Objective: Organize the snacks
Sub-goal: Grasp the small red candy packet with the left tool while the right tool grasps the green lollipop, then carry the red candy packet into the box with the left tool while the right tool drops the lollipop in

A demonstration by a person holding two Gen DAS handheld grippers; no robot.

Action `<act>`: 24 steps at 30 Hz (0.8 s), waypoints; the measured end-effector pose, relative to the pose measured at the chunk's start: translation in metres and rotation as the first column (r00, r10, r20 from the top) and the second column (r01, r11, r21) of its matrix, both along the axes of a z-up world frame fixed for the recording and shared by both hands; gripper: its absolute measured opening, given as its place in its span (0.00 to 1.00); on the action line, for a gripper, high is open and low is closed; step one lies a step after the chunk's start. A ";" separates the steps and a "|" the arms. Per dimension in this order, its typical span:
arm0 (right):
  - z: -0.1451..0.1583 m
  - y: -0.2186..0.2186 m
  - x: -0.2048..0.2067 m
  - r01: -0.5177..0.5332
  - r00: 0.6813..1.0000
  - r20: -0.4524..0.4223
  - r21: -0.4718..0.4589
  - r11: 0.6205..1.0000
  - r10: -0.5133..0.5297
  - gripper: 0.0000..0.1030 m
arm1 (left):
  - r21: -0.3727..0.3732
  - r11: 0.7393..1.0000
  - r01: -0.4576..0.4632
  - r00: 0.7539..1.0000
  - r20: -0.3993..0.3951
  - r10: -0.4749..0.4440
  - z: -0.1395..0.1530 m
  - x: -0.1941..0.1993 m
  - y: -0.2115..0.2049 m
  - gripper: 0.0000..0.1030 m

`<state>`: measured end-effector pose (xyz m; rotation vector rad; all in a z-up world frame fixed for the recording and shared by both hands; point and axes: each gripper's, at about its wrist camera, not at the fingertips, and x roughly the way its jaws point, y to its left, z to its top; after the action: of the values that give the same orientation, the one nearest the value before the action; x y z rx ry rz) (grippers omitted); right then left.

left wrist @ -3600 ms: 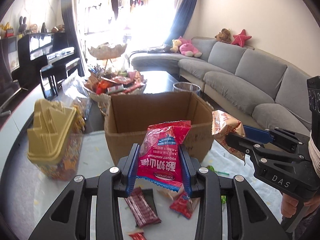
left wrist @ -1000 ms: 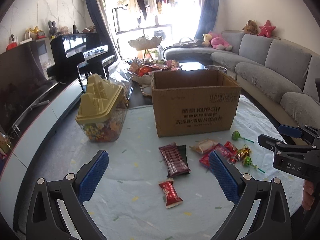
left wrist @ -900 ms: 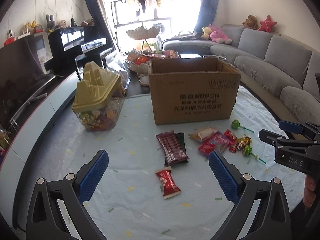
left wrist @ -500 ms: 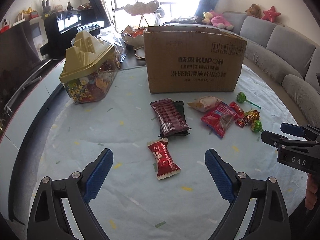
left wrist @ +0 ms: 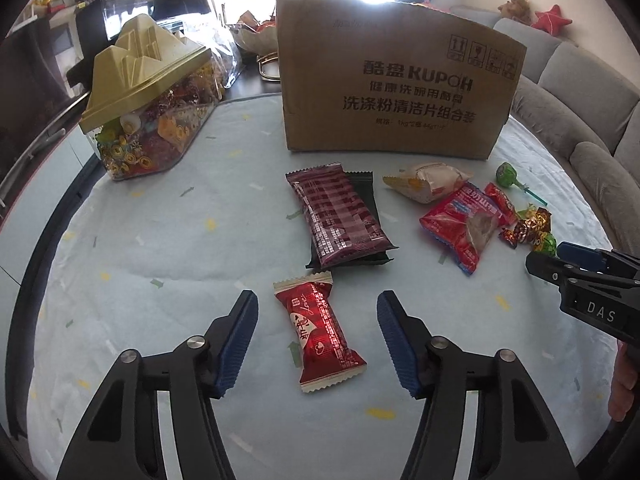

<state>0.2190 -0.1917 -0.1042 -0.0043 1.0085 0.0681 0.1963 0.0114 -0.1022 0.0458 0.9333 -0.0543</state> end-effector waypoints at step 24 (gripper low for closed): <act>0.008 0.010 -0.013 -0.051 0.999 0.016 0.048 0.998 0.050 0.26 | -0.101 0.995 0.025 1.000 -0.013 -0.026 0.006 -0.008 0.001 0.22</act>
<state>0.2059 -0.1818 -0.0966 0.0141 0.9921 0.1385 0.1880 0.0124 -0.0966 -0.0361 0.9432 -0.1250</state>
